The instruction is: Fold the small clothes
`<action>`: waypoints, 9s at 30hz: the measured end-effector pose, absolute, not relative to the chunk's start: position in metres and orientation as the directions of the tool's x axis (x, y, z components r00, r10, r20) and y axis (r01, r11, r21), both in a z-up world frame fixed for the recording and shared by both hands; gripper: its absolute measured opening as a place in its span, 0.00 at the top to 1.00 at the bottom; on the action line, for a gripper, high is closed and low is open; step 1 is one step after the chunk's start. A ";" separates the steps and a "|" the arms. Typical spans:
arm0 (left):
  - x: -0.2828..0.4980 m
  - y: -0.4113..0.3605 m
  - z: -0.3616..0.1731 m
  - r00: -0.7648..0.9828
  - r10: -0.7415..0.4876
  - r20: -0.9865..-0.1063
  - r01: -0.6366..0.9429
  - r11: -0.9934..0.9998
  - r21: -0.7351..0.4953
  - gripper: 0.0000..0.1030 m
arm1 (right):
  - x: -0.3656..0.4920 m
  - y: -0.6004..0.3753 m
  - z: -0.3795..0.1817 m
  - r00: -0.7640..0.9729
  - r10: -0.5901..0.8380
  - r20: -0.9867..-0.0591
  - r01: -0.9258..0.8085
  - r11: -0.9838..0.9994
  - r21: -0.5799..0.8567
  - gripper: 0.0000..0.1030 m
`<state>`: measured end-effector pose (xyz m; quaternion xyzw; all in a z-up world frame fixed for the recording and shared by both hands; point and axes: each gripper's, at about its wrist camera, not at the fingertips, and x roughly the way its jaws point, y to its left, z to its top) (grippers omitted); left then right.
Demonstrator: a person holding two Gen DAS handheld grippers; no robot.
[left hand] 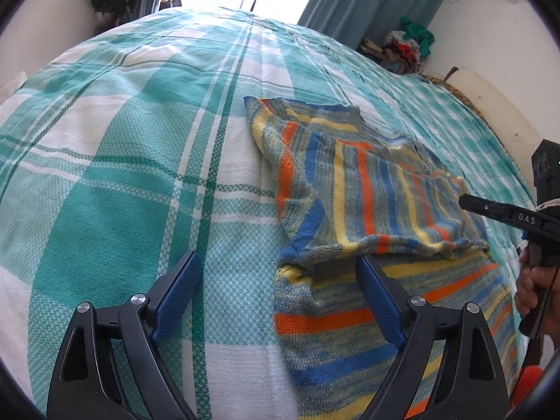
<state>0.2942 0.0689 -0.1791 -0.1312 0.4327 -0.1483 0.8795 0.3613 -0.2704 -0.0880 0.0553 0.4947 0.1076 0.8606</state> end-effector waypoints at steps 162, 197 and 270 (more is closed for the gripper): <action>0.032 0.048 -0.158 0.291 -0.358 -0.887 0.252 0.923 -0.290 0.93 | 0.029 -0.350 -0.100 0.228 0.229 -0.946 -0.023 0.973 0.230 0.49; 0.243 0.044 -0.064 0.492 -0.479 -0.727 0.192 0.874 -0.446 0.96 | 0.204 -0.381 -0.005 0.560 0.346 -0.752 0.031 0.899 0.437 0.93; 0.322 -0.042 -0.083 0.541 -0.407 -0.736 0.289 0.912 -0.291 0.12 | 0.237 -0.328 -0.122 0.559 0.276 -0.782 -0.098 0.958 0.269 0.39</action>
